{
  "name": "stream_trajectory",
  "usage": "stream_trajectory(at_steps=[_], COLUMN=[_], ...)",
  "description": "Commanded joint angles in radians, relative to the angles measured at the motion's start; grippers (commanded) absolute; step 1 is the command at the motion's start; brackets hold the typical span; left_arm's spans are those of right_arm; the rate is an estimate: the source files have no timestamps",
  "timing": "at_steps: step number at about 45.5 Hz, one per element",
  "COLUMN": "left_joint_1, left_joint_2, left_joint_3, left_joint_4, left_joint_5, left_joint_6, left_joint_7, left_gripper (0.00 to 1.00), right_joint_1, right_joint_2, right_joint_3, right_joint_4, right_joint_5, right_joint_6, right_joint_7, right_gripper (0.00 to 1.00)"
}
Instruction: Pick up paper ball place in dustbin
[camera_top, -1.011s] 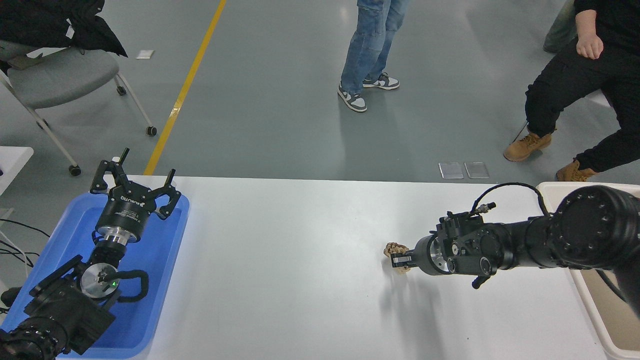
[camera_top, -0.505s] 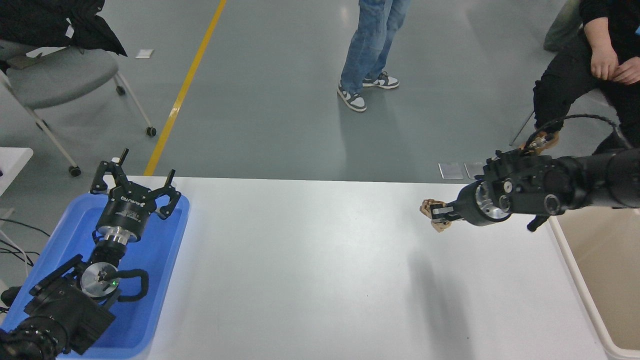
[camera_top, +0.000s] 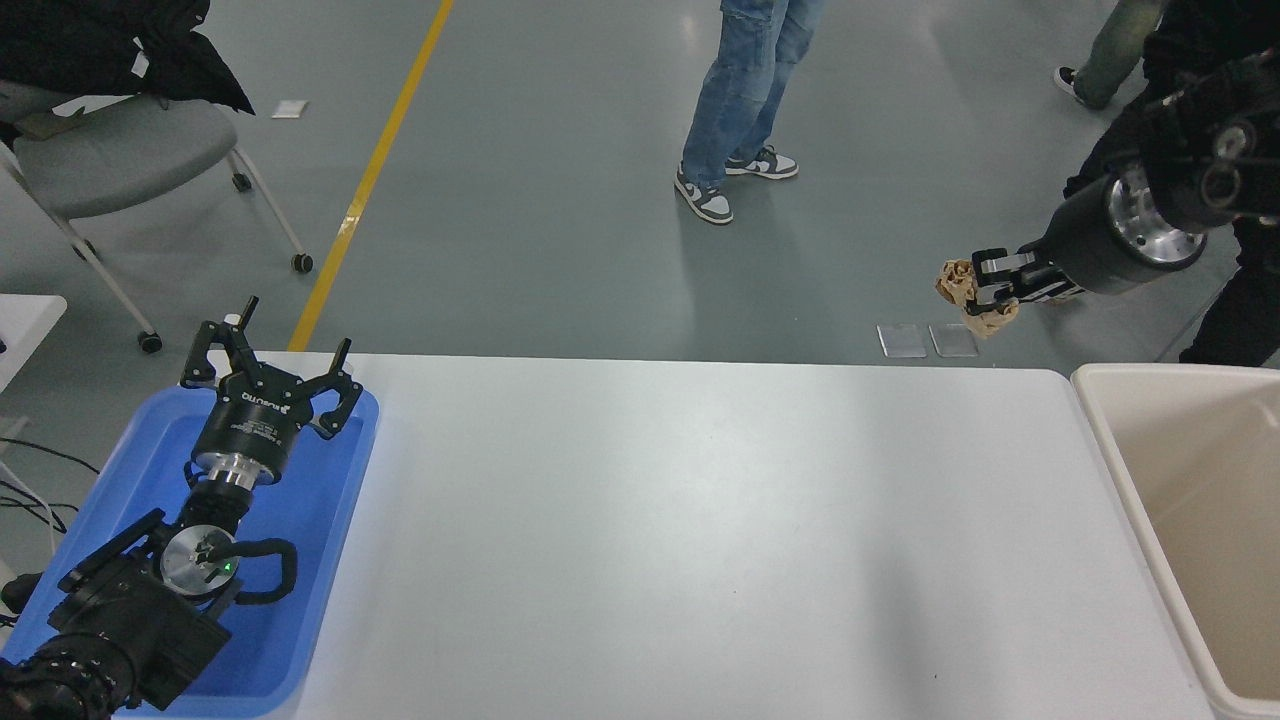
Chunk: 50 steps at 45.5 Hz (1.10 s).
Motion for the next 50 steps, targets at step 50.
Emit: stream_trajectory(at_steps=[50], left_joint_1=[0.000], left_joint_2=[0.000], left_joint_3=[0.000], left_joint_4=[0.000], left_joint_5=[0.000], left_joint_6=[0.000], left_joint_7=[0.000], left_gripper=[1.00], right_joint_1=[-0.682], right_joint_2=[-0.158], right_joint_3=[-0.105], right_joint_4=[-0.803], right_joint_5=[0.264], right_joint_6=[-0.337], right_joint_7=[-0.012], right_gripper=[0.00])
